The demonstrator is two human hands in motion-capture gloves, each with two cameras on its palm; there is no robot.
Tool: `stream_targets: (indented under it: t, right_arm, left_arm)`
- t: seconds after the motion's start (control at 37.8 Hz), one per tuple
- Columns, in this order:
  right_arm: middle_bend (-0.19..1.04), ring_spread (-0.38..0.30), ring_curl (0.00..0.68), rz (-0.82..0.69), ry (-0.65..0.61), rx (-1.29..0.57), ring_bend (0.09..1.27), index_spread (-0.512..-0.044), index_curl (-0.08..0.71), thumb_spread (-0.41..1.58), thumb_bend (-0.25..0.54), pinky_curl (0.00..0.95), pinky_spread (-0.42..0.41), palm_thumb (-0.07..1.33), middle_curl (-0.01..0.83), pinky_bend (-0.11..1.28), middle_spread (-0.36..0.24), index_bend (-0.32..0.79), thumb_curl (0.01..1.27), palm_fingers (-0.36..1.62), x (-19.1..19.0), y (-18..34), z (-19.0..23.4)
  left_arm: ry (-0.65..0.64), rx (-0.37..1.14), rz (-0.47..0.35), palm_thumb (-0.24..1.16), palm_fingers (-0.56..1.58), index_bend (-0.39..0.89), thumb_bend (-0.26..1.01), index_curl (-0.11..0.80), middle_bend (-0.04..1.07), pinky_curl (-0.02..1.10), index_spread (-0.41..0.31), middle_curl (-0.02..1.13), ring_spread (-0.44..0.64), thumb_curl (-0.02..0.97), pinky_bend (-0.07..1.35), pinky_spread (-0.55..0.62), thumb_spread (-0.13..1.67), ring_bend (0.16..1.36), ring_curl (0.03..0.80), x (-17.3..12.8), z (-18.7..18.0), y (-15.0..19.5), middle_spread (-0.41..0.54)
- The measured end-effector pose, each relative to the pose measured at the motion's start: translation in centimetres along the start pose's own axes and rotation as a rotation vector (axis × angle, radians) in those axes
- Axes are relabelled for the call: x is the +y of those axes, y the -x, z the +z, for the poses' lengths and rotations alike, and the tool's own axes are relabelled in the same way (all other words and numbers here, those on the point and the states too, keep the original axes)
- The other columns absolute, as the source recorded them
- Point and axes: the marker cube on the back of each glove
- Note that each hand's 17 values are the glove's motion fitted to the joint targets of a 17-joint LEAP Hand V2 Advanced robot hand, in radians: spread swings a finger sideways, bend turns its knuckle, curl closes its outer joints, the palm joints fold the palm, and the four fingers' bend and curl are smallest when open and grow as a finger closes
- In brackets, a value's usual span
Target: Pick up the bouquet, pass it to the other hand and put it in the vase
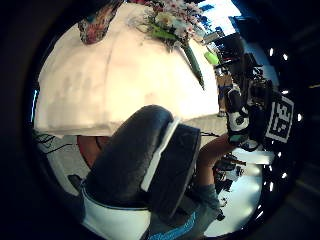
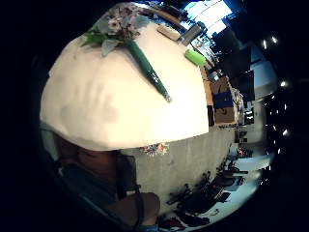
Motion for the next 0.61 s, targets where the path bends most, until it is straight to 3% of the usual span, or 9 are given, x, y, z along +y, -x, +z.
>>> stream_targets:
  t: [0.24,0.61]
  right_arm:
    - [0.2,0.152,0.162,0.016,0.015,0.029,0.24,-0.412,0.211,1.14,-0.013,0.291,0.287,0.26,0.245,0.53,-0.002,0.14,0.21,0.05,-0.4,-2.2,-0.3]
    - [0.15,0.169,0.183,0.203,0.149,0.005,0.22,-0.412,0.212,1.1,-0.016,0.322,0.296,0.3,0.257,0.58,0.03,0.11,0.25,-0.09,-5.6,-15.0,6.0]
  left_arm:
    - [-0.004,-0.013,-0.01,-0.03,0.22,0.15,-0.04,0.24,0.19,0.24,-0.103,0.27,0.34,0.157,0.3,0.5,0.99,0.51,0.225,0.4,-0.9,0.5,0.065]
    - [-0.025,0.006,-0.002,-0.03,0.21,0.15,-0.04,0.268,0.19,0.27,-0.099,0.3,0.35,0.182,0.29,0.51,1.01,0.52,0.244,0.3,-1.0,0.2,0.072]
